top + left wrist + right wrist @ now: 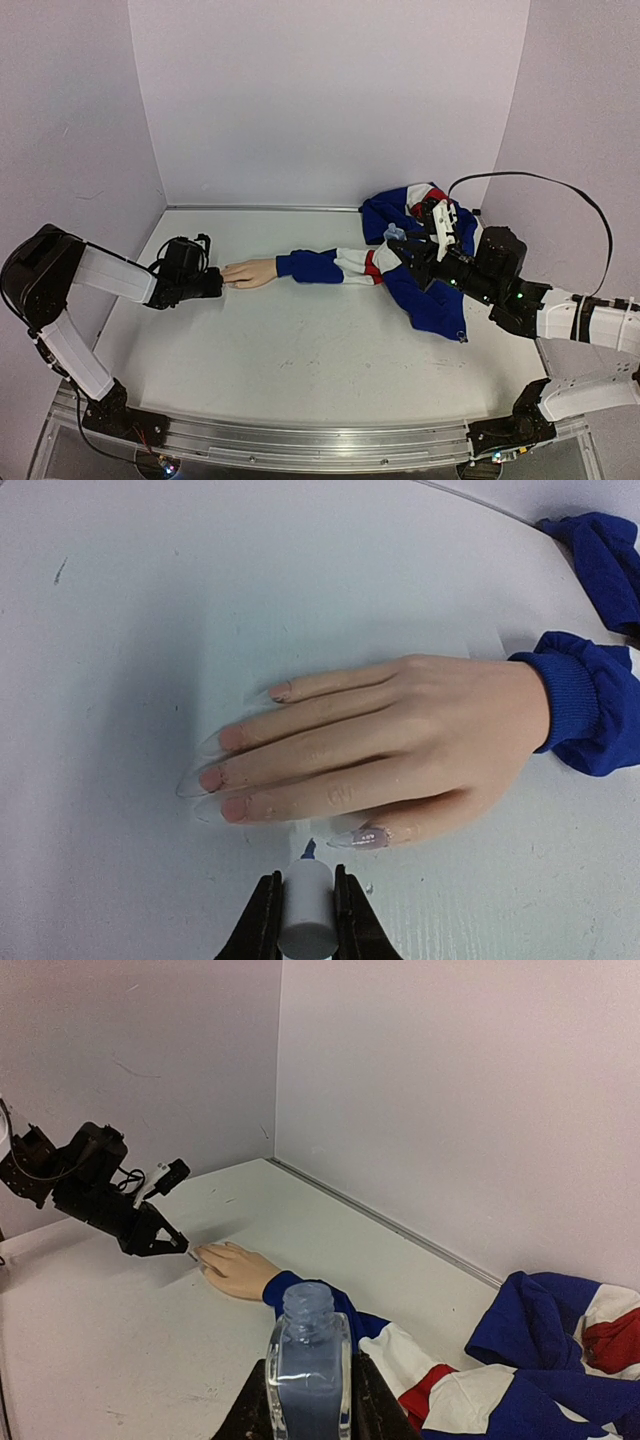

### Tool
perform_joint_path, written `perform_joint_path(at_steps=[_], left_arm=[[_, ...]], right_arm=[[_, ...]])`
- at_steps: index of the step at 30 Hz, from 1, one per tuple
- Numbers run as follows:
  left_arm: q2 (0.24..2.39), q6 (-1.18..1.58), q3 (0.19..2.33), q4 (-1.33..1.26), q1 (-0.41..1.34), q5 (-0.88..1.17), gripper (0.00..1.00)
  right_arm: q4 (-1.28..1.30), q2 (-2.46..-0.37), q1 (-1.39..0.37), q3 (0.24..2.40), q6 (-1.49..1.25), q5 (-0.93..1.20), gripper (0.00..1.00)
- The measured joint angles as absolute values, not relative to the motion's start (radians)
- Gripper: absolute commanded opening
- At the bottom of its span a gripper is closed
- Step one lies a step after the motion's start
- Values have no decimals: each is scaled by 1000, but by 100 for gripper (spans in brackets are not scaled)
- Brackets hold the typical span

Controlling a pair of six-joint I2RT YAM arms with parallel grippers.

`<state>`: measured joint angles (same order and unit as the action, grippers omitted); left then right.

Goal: Paint the nails

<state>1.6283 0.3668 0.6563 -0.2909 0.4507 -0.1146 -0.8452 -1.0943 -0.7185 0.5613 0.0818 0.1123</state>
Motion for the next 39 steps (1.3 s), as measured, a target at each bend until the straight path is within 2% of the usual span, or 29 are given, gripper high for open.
perform_joint_path(at_steps=[11,22,32,39], left_arm=[[1510,367,639,-255,451,-86,0],[1304,372,743,-20,451,208,0],[1247,398,889,248,461,453,0],[1238,412,1008,359,540,582,0]], right_arm=[[-845,-1094,-719,561,82,113,0],[-829,-1066,-719,561,73,125,0],[-789,-1053,-719,562,-34,209,0],[-843,-1077,-745,562,-94,279,0]])
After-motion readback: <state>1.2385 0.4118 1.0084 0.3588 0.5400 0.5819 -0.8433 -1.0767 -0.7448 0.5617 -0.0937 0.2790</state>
